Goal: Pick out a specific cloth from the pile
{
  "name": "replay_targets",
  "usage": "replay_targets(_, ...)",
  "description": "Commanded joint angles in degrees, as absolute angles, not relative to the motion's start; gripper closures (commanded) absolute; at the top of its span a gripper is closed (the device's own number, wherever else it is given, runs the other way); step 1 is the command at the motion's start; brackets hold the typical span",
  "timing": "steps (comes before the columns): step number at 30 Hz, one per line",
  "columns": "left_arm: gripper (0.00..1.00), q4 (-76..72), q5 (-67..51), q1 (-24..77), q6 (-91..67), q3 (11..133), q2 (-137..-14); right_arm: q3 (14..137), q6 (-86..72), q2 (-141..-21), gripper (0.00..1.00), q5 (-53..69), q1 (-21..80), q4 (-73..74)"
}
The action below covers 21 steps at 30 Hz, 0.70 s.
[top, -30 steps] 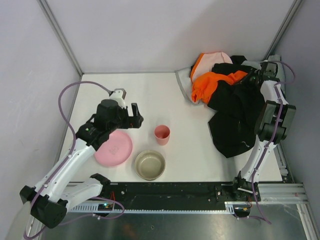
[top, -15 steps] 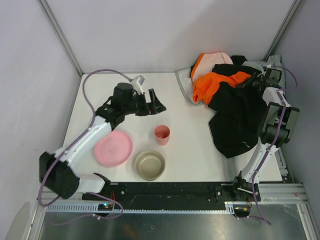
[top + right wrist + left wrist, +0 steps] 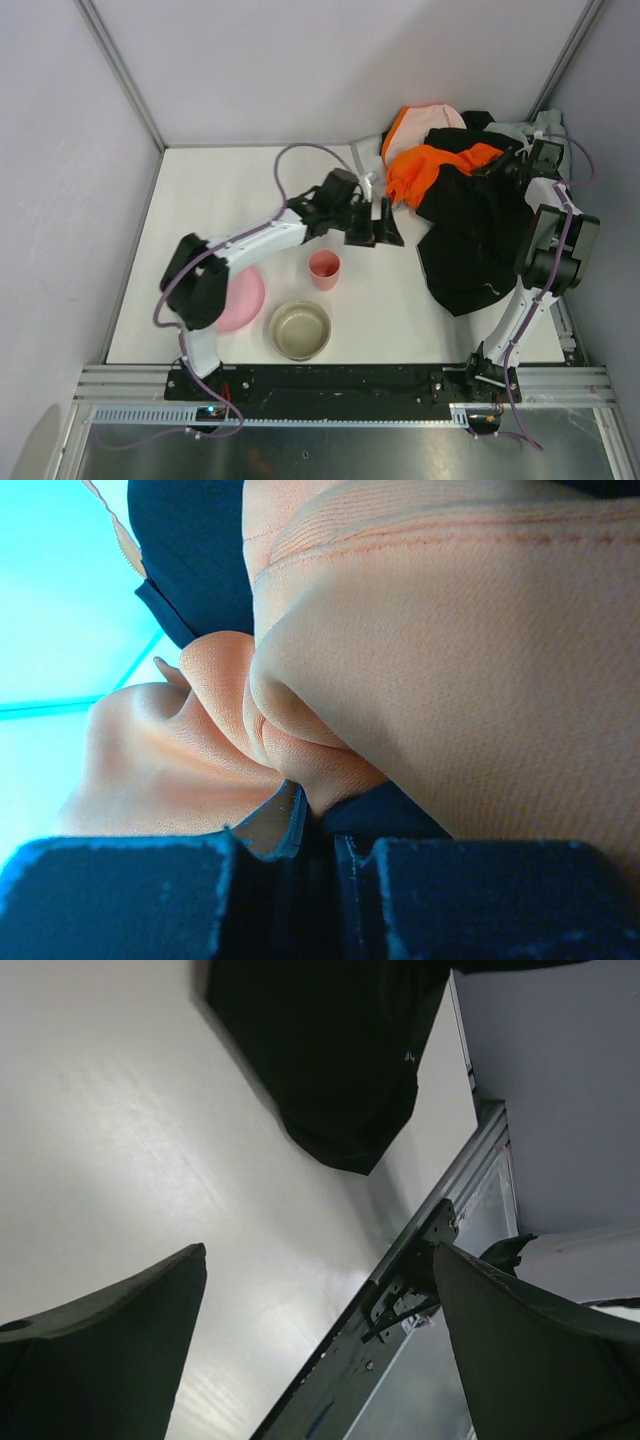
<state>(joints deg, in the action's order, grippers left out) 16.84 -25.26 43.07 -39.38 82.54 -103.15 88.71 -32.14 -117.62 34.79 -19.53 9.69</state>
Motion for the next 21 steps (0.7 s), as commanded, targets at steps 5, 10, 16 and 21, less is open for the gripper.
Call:
replay_targets(5,0.00,15.0,-29.7,51.5,-44.1,95.0,-119.9,84.0,-27.0,-121.8,0.89,26.3,-21.9,22.9)
replay_targets(10,0.00,14.6,-30.5,55.2,-45.8,100.9,-127.6,84.0,-26.8,-121.8,0.89,26.7,-22.0,22.8)
replay_targets(16,0.00,12.6,-30.4,57.0,-47.9,102.6,-131.8,83.6,-26.7,-121.6,0.88,27.0,-22.1,22.3)
replay_targets(21,0.00,9.8,-30.5,57.6,-50.2,102.7,-134.4,83.1,-26.7,-121.4,0.88,27.4,-21.9,21.8)
